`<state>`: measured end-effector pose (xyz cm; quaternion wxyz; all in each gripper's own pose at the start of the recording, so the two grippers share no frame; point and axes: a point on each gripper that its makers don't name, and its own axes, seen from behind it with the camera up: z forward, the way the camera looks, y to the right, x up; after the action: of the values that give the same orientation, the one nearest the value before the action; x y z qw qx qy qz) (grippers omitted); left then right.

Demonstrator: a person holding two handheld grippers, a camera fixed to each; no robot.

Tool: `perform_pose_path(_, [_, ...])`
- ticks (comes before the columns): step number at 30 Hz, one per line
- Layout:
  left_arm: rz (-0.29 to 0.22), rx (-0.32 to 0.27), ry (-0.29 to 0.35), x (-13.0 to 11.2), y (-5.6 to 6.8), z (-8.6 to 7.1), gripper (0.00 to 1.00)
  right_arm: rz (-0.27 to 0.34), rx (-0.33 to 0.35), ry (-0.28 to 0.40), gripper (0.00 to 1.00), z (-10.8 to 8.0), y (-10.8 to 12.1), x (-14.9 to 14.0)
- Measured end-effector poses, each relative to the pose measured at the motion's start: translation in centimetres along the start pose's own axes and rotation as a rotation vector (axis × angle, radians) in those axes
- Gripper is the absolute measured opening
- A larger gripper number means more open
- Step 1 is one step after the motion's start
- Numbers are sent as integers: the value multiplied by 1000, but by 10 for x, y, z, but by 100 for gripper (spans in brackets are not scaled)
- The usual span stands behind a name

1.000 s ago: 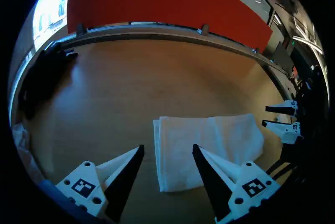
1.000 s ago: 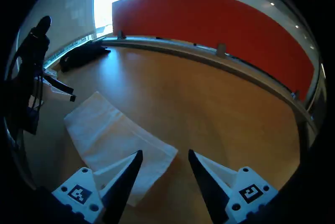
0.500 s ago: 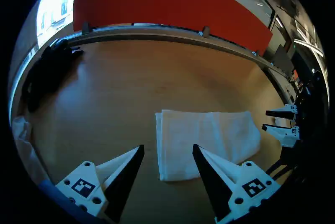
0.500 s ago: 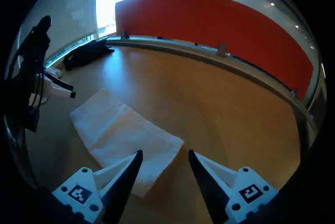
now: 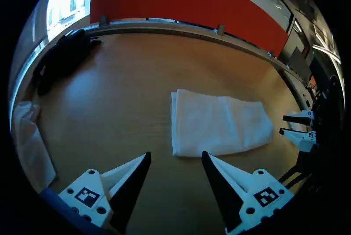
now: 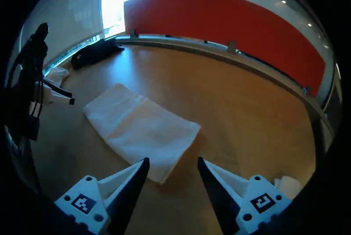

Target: Fold towel

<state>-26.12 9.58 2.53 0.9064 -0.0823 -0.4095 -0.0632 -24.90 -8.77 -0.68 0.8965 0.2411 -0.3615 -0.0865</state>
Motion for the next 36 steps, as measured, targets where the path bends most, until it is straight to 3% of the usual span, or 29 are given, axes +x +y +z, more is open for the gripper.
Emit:
perform_pose_path(12, [-25, 13, -6, -19, -4, -12, 85, -9, 8, -6, 84, -5, -4, -9])
perform_pose_path(36, [-61, 28, -35, -57, -6, -36, 85, -59, 59, -87, 82, 14, -13, -49])
